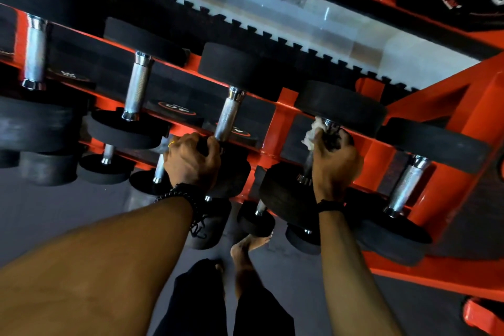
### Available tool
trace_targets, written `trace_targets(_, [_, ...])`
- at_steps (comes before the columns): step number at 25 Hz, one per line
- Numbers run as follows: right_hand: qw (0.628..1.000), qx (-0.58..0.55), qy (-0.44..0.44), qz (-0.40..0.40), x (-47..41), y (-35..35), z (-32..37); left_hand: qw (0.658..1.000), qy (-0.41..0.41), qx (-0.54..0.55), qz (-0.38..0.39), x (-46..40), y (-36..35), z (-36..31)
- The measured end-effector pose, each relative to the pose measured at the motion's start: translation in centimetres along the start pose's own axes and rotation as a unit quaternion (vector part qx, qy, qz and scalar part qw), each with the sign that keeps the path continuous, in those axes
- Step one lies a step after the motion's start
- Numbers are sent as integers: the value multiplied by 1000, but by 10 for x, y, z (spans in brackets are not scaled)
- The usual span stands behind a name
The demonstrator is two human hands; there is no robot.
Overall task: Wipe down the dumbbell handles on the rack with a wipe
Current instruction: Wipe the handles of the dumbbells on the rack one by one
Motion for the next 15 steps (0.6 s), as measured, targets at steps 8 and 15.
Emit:
trace_targets(8, [935, -233, -253, 84, -24, -11, -37, 1000, 11, -6, 5, 1, 1, 0])
trace_targets(15, [950, -201, -225, 77, 9, -20, 24, 999, 14, -21, 21, 0, -2, 4])
Point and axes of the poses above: each hand's wrist, its own x-axis away from the middle knuckle, its own y-axis out of the back of the hand, z = x × y, the point moved 4 cm from there along -x, towards the middle knuckle, and after that the axes turned 1 degree about -x, right-handed, at the moved point
